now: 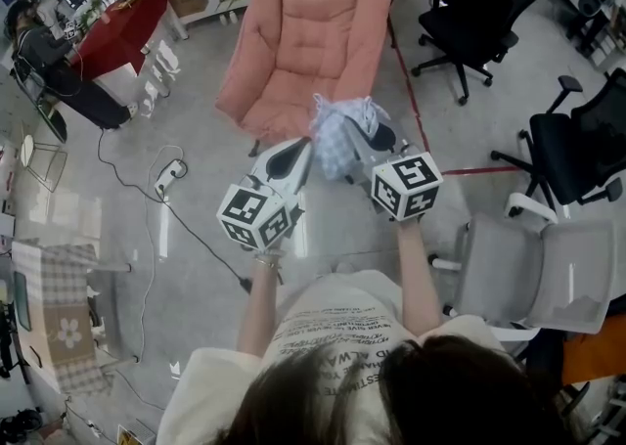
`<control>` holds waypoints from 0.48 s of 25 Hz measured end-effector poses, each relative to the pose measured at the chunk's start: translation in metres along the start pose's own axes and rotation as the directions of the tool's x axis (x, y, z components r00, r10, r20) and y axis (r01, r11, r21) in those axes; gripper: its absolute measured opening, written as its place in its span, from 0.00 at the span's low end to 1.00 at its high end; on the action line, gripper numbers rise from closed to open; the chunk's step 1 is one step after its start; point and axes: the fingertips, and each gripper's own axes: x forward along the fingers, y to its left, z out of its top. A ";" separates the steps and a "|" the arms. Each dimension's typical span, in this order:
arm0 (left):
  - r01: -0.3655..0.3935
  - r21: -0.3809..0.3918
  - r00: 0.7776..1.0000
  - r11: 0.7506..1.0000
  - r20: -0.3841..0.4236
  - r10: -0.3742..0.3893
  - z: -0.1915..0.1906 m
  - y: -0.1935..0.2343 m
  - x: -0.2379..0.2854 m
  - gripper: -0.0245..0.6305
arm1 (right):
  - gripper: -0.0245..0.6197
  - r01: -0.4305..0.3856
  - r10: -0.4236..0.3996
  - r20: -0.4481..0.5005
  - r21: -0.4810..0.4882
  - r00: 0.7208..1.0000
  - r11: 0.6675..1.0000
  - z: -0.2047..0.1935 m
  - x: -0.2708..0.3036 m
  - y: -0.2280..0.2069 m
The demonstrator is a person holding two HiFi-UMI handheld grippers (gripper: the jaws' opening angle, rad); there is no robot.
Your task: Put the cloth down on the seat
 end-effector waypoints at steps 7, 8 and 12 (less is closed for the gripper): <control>-0.012 -0.008 1.000 1.000 0.002 0.012 -0.002 -0.003 0.007 0.02 | 0.15 -0.016 0.016 -0.005 0.013 1.000 1.000 -0.004 -0.004 -0.009; -0.014 -0.009 1.000 1.000 0.003 0.014 -0.002 -0.004 0.008 0.02 | 0.15 -0.018 0.018 -0.006 0.012 1.000 1.000 -0.004 -0.005 -0.010; -0.034 -0.025 0.999 0.999 0.010 0.034 -0.006 -0.008 0.008 0.02 | 0.15 -0.025 0.026 -0.024 0.007 0.999 1.000 -0.007 -0.008 -0.015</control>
